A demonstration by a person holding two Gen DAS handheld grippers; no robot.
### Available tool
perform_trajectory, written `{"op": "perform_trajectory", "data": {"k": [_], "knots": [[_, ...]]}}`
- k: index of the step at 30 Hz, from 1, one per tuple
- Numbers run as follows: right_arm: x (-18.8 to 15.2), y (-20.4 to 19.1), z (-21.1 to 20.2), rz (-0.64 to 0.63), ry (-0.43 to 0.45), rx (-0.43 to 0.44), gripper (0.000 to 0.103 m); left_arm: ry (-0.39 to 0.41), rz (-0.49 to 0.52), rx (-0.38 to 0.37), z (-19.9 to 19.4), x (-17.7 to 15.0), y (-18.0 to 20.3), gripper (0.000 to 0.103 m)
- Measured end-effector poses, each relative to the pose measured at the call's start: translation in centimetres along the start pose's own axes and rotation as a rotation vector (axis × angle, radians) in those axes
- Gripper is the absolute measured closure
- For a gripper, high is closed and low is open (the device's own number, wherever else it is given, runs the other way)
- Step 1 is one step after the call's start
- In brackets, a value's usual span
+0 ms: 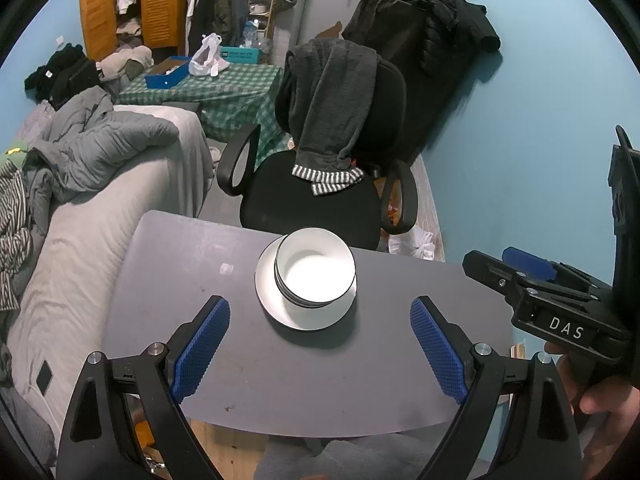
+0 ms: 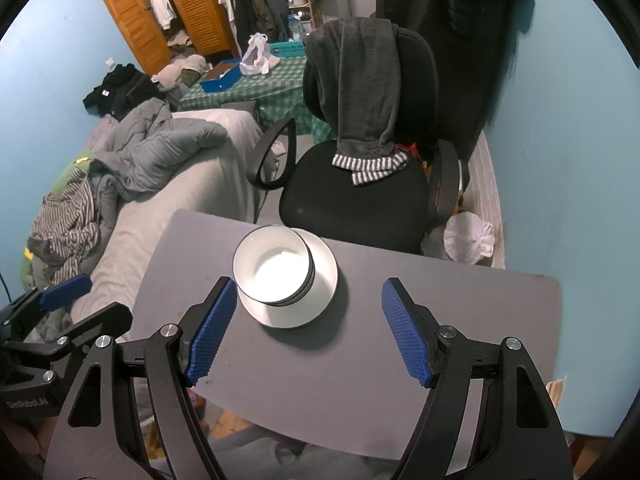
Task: Organize plates and bowls
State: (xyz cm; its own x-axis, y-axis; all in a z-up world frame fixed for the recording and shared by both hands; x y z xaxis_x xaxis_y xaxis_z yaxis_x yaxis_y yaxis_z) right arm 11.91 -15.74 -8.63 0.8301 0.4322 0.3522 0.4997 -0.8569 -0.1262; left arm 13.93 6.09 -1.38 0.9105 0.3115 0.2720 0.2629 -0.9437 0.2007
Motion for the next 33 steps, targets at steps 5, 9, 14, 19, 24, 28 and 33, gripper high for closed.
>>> {"op": "perform_trajectory", "data": {"k": [5, 9, 14, 19, 24, 28, 33], "knots": [[0.1, 0.0, 0.0, 0.001, 0.0, -0.001, 0.029, 0.003, -0.002, 0.007, -0.1, 0.1, 0.0, 0.01], [0.1, 0.1, 0.0, 0.001, 0.0, -0.001, 0.029, 0.006, 0.018, 0.025, -0.2, 0.1, 0.4, 0.01], [0.0, 0.1, 0.0, 0.002, 0.0, 0.0, 0.029, 0.005, 0.028, 0.027, -0.2, 0.1, 0.7, 0.01], [-0.3, 0.4, 0.1, 0.009, -0.001, 0.0, 0.029, 0.01, 0.035, 0.027, -0.4, 0.3, 0.8, 0.01], [-0.3, 0.6, 0.1, 0.01, -0.004, -0.001, 0.029, 0.009, 0.034, 0.026, -0.3, 0.4, 0.9, 0.01], [-0.4, 0.8, 0.3, 0.011, -0.006, -0.001, 0.029, 0.012, 0.035, 0.013, -0.4, 0.5, 1.0, 0.01], [-0.4, 1.0, 0.3, 0.012, -0.009, -0.001, 0.029, 0.01, 0.041, -0.019, -0.4, 0.3, 1.6, 0.01]]}}
Point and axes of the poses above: each gripper's, at about its wrist camera, not at the fingertips, and z roughly the way its jaws point, y to its right, x to its top, the point moved 10 cm from there along z, roughly the way its jaws point, and after that the axes turned 8 degrees about -y, right-handed, at the moved point
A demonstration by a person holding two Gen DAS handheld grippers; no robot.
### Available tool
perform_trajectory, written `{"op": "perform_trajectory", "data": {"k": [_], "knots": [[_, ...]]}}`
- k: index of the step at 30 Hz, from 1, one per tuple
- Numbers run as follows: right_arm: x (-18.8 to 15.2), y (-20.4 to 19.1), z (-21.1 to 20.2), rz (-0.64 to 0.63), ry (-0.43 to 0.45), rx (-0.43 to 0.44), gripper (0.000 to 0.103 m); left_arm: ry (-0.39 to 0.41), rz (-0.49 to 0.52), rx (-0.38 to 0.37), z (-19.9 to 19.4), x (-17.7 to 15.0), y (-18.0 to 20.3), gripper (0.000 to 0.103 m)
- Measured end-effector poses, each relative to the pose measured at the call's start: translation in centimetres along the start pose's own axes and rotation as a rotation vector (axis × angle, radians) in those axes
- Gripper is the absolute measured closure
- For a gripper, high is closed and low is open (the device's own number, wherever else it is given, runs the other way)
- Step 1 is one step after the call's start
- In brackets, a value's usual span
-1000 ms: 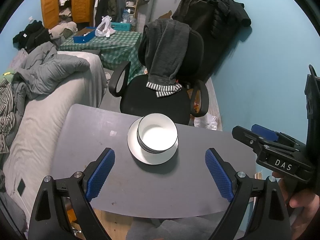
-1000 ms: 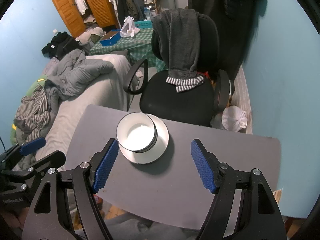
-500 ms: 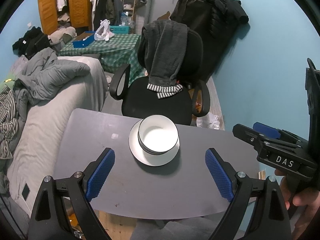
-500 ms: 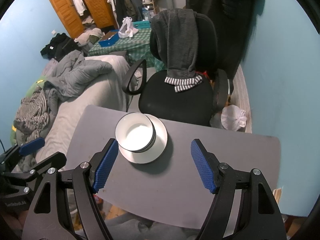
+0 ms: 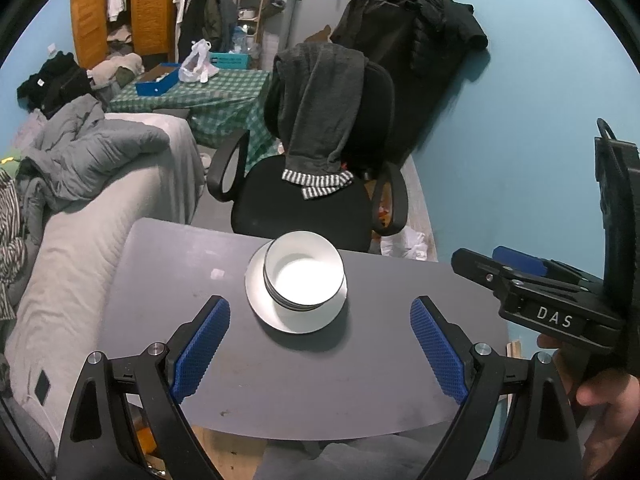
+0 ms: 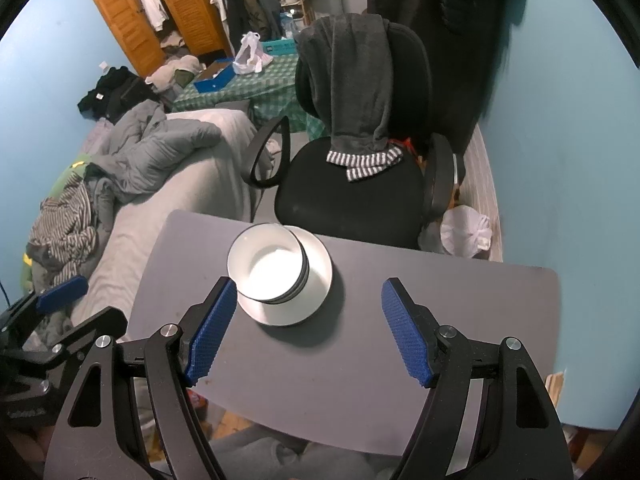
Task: Organize plates and bowls
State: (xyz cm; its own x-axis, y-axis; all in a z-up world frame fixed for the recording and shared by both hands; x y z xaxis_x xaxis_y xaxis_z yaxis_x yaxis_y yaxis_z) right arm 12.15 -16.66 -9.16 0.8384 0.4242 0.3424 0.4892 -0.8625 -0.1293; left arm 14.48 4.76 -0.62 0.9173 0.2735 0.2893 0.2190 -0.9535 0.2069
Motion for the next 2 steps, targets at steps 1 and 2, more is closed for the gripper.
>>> {"op": "perform_trajectory", "data": {"k": [1, 2], "knots": [[0.07, 0.02, -0.01, 0.0, 0.001, 0.0, 0.029, -0.001, -0.003, 0.005, 0.02, -0.01, -0.02, 0.01], [0.15, 0.03, -0.01, 0.0, 0.002, 0.0, 0.029, -0.004, -0.005, 0.007, 0.03, 0.02, -0.1, 0.01]]}}
Point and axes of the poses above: each gripper's, at about its wrist camera, not at the fingertips, and z roughly the way its jaws point, y to its right, x to its top, the point moved 10 cm from there along z, roughly the way its jaws point, and after that the axes turned 8 degrees about -y, right-handed, at the moved point
